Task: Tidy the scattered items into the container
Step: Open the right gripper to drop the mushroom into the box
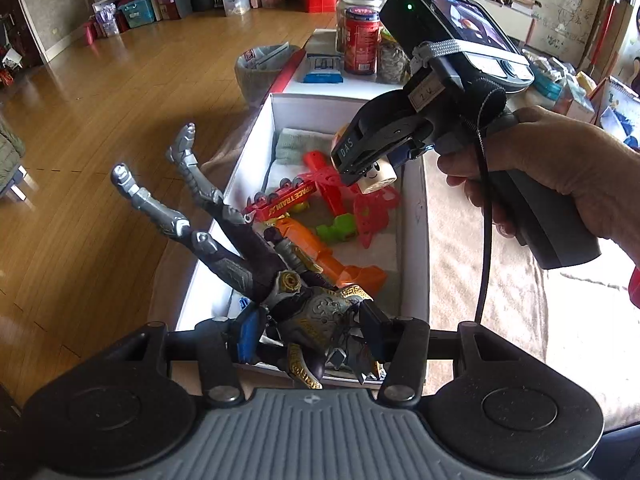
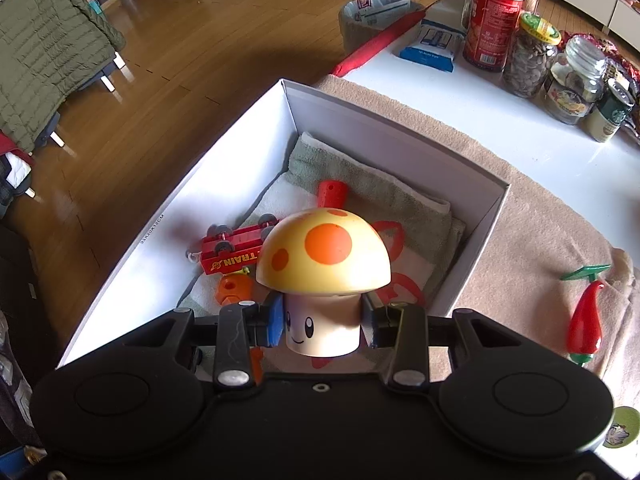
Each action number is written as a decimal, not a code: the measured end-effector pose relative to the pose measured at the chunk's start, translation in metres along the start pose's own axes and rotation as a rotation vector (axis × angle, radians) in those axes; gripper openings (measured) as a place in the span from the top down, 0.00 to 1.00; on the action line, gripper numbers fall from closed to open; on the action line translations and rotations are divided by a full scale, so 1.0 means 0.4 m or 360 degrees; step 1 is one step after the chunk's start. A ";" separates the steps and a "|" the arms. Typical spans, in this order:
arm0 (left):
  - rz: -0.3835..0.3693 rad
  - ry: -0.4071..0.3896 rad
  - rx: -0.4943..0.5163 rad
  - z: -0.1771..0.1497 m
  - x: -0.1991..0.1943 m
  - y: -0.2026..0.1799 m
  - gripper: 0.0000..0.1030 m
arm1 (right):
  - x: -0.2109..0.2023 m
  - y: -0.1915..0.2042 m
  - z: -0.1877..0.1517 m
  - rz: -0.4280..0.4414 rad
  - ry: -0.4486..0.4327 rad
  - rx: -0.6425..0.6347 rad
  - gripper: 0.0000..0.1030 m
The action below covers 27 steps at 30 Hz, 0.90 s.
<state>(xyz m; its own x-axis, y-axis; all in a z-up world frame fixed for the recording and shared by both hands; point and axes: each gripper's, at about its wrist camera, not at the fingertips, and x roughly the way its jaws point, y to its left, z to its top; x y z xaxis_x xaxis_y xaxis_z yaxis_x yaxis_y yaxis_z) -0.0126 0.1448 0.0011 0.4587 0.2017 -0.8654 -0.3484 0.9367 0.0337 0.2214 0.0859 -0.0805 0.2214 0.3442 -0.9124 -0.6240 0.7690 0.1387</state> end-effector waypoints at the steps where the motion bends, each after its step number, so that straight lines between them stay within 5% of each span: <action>1: 0.0000 0.0008 0.0000 0.000 0.004 -0.001 0.49 | 0.003 -0.001 -0.001 -0.0003 -0.0002 0.0002 0.60; 7: 0.0005 0.0044 0.0006 0.004 0.027 -0.002 0.49 | -0.002 -0.002 0.002 0.0016 -0.0061 -0.0011 0.47; 27: 0.0052 0.0165 0.0046 0.052 0.137 -0.024 0.49 | -0.210 -0.096 -0.174 0.0217 -0.0490 0.0083 0.47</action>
<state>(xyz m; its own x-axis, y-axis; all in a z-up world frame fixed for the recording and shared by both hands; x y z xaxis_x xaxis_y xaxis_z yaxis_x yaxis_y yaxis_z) 0.0330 0.1528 -0.0362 0.3599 0.2030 -0.9107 -0.3373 0.9383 0.0758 0.1746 -0.0099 -0.0358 0.3596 0.5862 -0.7260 -0.6261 0.7285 0.2780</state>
